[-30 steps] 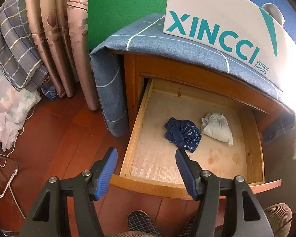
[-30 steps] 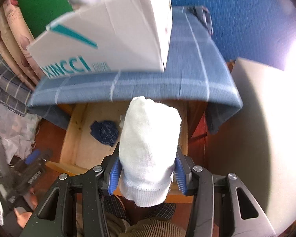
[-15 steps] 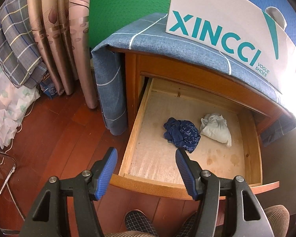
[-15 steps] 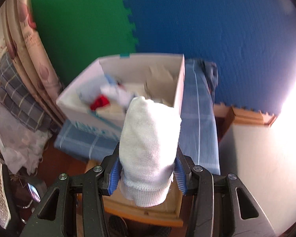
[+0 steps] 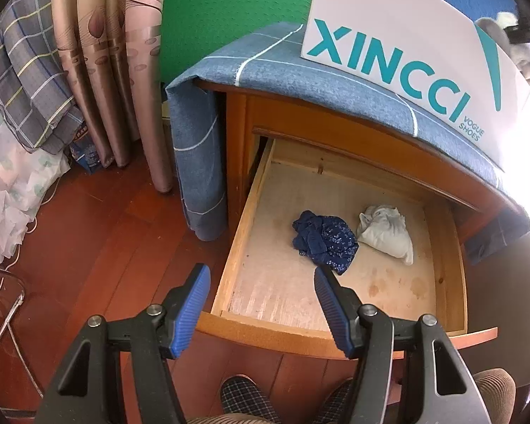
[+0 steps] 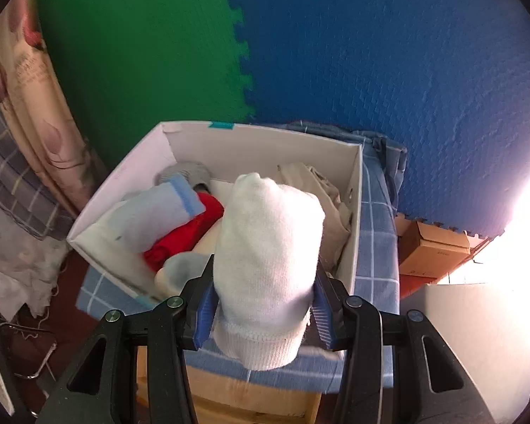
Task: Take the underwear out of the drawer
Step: 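Carry the white sock with the right tool up into the box, then open the right tool to release the white sock in the box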
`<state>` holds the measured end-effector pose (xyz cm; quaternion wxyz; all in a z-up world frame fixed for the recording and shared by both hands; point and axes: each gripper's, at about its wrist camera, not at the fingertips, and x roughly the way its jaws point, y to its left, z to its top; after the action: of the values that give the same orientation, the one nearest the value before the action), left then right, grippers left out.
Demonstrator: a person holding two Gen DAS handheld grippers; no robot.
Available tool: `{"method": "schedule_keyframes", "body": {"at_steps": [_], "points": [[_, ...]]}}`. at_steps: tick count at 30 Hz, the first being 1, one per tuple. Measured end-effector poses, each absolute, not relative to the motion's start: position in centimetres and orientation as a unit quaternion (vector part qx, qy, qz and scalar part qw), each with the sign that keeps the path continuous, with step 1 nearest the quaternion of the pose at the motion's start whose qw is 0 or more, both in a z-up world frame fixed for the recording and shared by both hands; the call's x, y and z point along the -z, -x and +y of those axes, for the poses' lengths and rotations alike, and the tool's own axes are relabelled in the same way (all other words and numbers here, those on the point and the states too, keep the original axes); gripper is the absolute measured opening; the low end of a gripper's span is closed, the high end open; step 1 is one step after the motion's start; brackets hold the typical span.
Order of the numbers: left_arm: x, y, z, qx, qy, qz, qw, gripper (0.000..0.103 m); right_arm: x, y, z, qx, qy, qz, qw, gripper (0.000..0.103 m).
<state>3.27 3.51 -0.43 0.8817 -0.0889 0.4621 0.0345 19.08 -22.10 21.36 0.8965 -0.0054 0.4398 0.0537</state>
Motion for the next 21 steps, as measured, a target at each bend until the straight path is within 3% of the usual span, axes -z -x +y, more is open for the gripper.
{"method": "schedule_keyframes", "body": {"at_steps": [10, 21], "points": [[0.6, -3.4, 3.9, -0.032, 0.105, 0.462, 0.880, 0.063, -16.6, -23.7, -21.4, -0.039, 0.020, 0.486, 0.873, 0.045], [0.7, -3.4, 4.0, -0.030, 0.111, 0.460, 0.881, 0.063, -16.8, -23.7, -21.3, -0.035, 0.033, 0.469, 0.882, 0.052]]}}
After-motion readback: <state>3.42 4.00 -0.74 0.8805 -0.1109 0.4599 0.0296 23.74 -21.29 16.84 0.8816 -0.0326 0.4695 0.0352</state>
